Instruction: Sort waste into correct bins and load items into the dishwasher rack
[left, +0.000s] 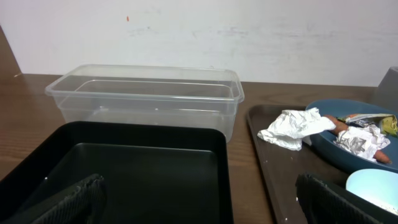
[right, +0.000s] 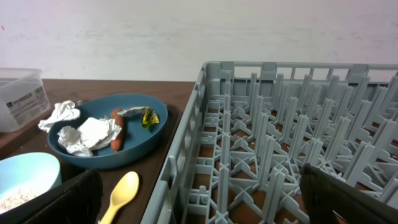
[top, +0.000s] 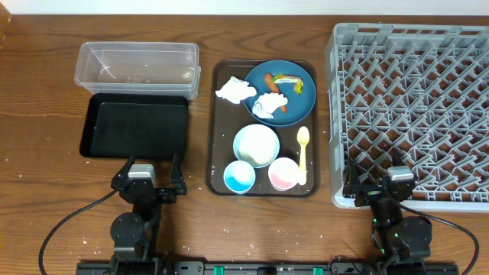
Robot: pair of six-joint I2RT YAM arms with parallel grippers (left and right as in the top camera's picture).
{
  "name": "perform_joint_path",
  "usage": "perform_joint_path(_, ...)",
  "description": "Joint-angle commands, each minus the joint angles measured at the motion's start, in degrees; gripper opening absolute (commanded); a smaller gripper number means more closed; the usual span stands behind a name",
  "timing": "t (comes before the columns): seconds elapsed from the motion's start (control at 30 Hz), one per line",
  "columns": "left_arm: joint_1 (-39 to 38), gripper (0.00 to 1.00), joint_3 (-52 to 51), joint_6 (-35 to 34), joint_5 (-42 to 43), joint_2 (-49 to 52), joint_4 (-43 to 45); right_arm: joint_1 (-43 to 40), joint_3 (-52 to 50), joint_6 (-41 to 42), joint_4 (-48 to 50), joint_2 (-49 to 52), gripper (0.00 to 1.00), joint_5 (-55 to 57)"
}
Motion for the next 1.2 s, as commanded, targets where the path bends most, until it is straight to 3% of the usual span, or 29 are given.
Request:
perform_joint_path(0.0, 0.3, 1.0, -0.9, -0.1, -0.5, -0.3, -2.1, -0.4, -0.1, -0.3, -0.2, -0.2, 0.99, -0.4)
perform_joint_path(0.9, 0.3, 1.0, -0.9, -0.1, -0.5, -0.3, -2.0, -0.4, -0.1, -0.3, 0.3, -0.2, 0.99, -0.4)
perform_joint_path(1.17, 0.3, 1.0, -0.9, 0.0, 2.2, -0.3, -0.9, -0.4, -0.1, -0.3, 4.4, -0.2, 0.99, -0.4)
